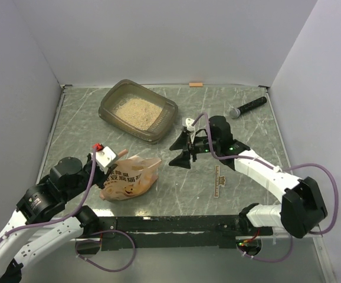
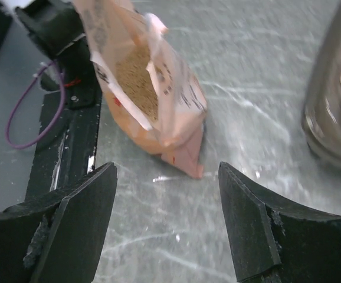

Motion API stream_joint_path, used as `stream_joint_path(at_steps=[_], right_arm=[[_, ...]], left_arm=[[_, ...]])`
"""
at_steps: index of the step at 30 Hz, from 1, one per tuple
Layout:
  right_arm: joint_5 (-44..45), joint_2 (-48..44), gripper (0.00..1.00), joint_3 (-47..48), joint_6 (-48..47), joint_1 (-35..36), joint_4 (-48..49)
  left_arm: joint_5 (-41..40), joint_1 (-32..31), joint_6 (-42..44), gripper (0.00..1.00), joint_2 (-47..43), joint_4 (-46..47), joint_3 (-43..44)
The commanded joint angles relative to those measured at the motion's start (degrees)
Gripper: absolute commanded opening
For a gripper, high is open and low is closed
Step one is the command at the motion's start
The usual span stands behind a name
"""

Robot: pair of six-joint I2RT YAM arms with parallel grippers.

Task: Fill the litter box with clean litter

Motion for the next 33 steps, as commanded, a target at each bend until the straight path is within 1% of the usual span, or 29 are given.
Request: stream_joint_path(at_steps=[1, 2, 5, 7, 9, 11, 17, 25, 27, 31, 33], right_arm=[[-8.39, 4.84, 0.77, 0.26, -4.61, 1.67, 10.53], [-8.31, 5.89, 0.77, 1.48, -6.53, 2.71, 10.10], [-8.39, 9.59, 0.77, 3.42, -8.39, 4.13, 10.52], [-8.57, 11.35, 0.77, 3.69, -8.13, 4.66, 12.45], [-8.57, 12.14, 0.77, 3.43, -6.90, 5.10, 16.58], [-8.74, 12.67, 0.77, 2.99, -4.46, 5.19, 21.57], [-10.24, 15.30, 0.77, 2.37, 1.88, 6.06, 31.95], [-10.33, 19.17, 0.76, 2.81, 7.24, 7.73, 38.65], [-10.68, 20.14, 0.75, 2.90, 8.04, 8.08, 39.79], [-11.82, 21.55, 0.69, 2.63, 13.47, 8.53, 46.63], [-12.70, 22.51, 0.68, 2.98, 15.24, 8.79, 48.05]], left_arm=[[-1.66, -0.16, -0.57, 0.01, -1.43, 10.69, 5.60], [-1.92, -0.16, -0.48, 0.01, -1.43, 10.69, 5.60], [-1.83, -0.07, -0.83, 0.01, -1.69, 10.25, 5.69], [-1.74, -0.16, -1.09, 0.01, -1.78, 9.99, 5.60], [-1.66, -0.16, -1.18, 0.01, -1.95, 9.72, 5.34], [-1.40, -0.15, -0.75, 0.01, -2.39, 9.81, 4.64], [-2.27, -0.15, -0.04, 0.01, -3.45, 9.90, 3.23], [-2.36, -0.16, 0.05, 0.01, -3.19, 9.90, 3.49], [-2.36, -0.16, 0.13, 0.01, -3.27, 9.72, 3.75], [-2.45, -0.16, 0.05, 0.01, -3.28, 9.72, 3.49], [-2.71, -0.16, -0.13, 0.01, -3.45, 9.90, 3.32]])
